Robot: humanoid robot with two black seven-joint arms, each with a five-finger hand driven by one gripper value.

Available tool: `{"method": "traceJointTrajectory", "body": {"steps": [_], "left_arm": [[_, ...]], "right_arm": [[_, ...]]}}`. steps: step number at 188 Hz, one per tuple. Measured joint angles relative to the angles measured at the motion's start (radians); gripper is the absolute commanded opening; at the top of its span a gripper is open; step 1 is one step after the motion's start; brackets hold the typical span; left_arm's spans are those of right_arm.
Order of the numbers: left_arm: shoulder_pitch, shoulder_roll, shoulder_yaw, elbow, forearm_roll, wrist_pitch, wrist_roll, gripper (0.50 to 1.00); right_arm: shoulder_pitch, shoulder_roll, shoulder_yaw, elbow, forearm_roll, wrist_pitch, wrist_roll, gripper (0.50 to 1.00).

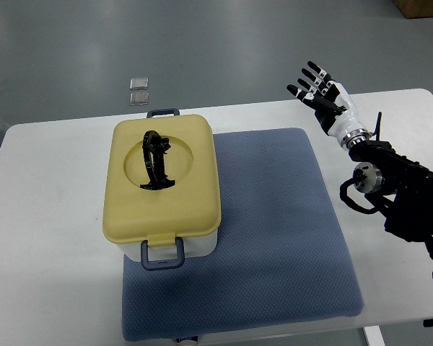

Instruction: Open white storage box with right hand

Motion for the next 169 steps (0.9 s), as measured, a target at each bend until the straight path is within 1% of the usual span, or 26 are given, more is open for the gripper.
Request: {"method": "traceJointTrajectory", "body": {"steps": [35, 67, 100, 123, 141, 169], "left_arm": [[0.0, 0.0, 0.0, 0.0, 0.0, 0.0, 0.0, 1.0], [0.0, 0.0, 0.0, 0.0, 0.0, 0.0, 0.0, 1.0], [0.0, 0.0, 0.0, 0.0, 0.0, 0.0, 0.0, 1.0], [0.0, 0.0, 0.0, 0.0, 0.0, 0.0, 0.0, 1.0], [0.0, 0.0, 0.0, 0.0, 0.0, 0.0, 0.0, 1.0], [0.0, 0.0, 0.0, 0.0, 0.0, 0.0, 0.0, 1.0]], "right_arm": [[0.003, -0.004, -0.001, 0.008, -0.005, 0.002, -0.001, 0.926], [0.067, -0.008, -0.016, 0.018, -0.075, 0.013, -0.001, 0.924], [0.179, -0.042, -0.022, 0.051, -0.356, 0.016, 0.012, 0.921], [0.271, -0.084, -0.021, 0.128, -0.587, 0.028, 0.038, 0.921], [0.336, -0.114, -0.022, 0.199, -0.741, 0.08, 0.043, 0.921], [0.409, -0.121, -0.022, 0.282, -0.988, 0.162, 0.045, 0.924]]}}
